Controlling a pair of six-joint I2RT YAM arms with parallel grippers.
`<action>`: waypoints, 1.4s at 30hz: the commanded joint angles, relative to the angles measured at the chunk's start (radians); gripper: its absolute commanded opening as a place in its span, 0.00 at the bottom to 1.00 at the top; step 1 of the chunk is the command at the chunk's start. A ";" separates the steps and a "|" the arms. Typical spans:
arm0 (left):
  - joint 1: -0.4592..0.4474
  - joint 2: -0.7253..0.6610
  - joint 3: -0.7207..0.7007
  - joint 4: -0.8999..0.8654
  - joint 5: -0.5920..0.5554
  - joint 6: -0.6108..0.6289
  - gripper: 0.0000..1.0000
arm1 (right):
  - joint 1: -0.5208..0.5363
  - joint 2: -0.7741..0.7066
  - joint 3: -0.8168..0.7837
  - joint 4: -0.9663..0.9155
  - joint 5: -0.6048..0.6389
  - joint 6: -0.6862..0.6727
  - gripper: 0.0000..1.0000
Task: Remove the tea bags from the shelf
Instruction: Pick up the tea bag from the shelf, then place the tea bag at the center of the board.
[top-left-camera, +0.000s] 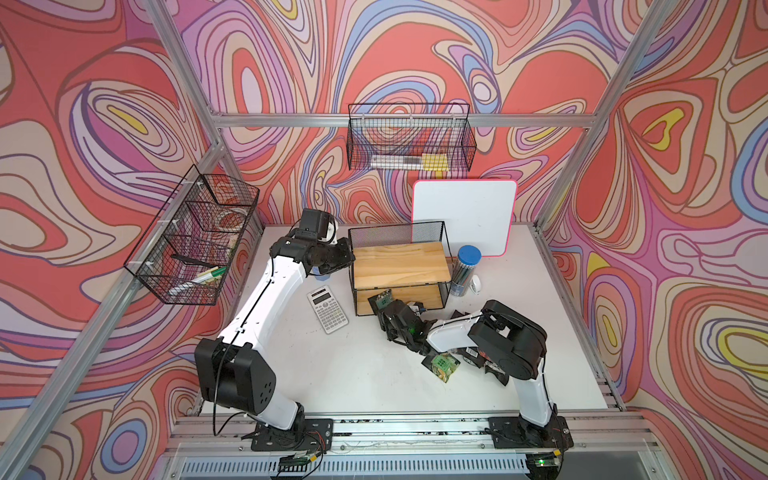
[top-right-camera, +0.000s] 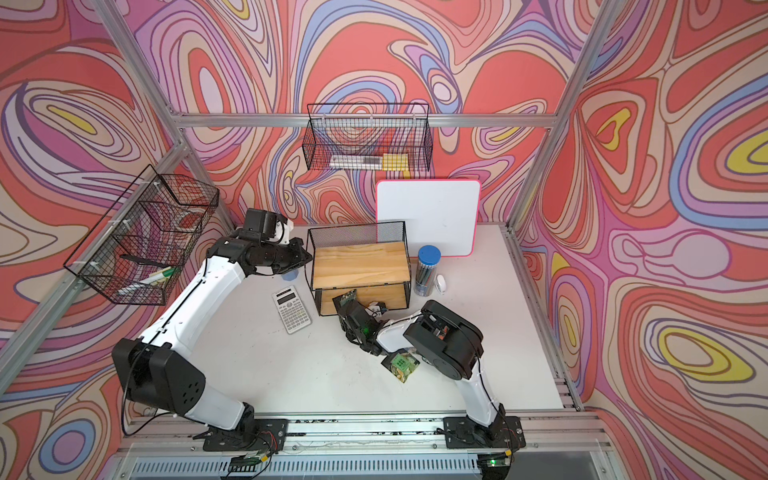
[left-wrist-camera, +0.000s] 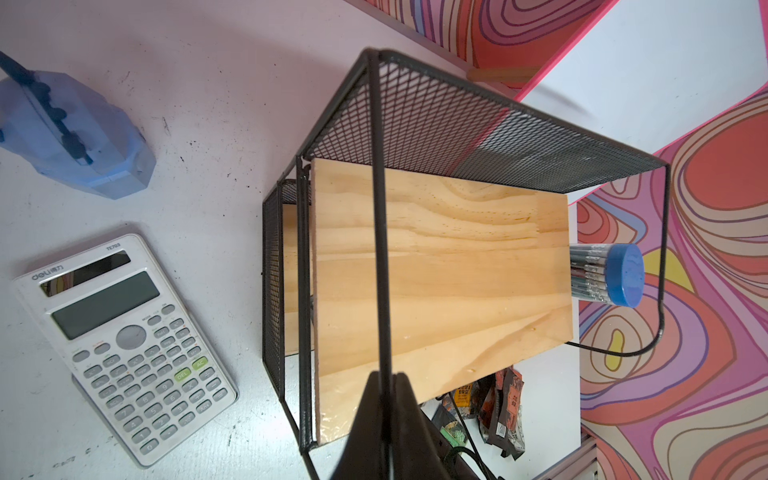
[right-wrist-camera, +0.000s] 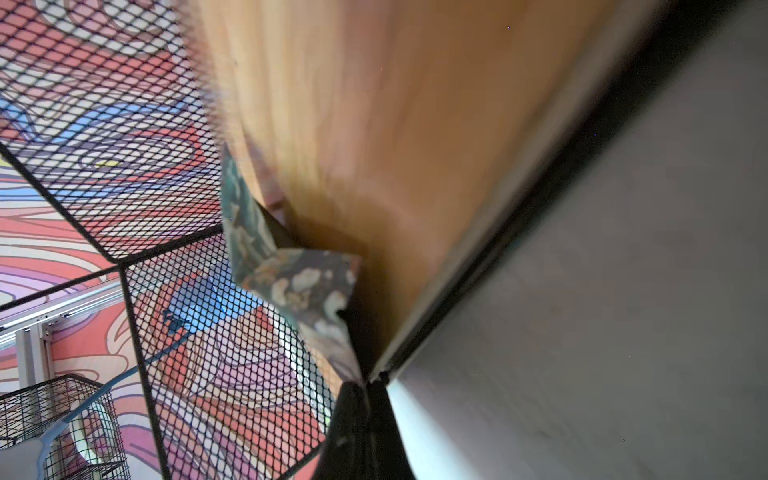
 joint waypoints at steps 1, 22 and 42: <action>-0.003 0.023 0.009 -0.026 0.019 0.021 0.00 | -0.010 -0.065 -0.001 -0.122 0.001 0.161 0.00; -0.003 0.024 0.014 -0.028 0.015 0.015 0.00 | -0.024 -0.568 -0.009 -0.910 -0.366 -0.084 0.00; -0.003 0.027 0.021 -0.035 0.012 0.015 0.00 | -0.137 -0.781 -0.180 -1.125 -0.429 -0.569 0.00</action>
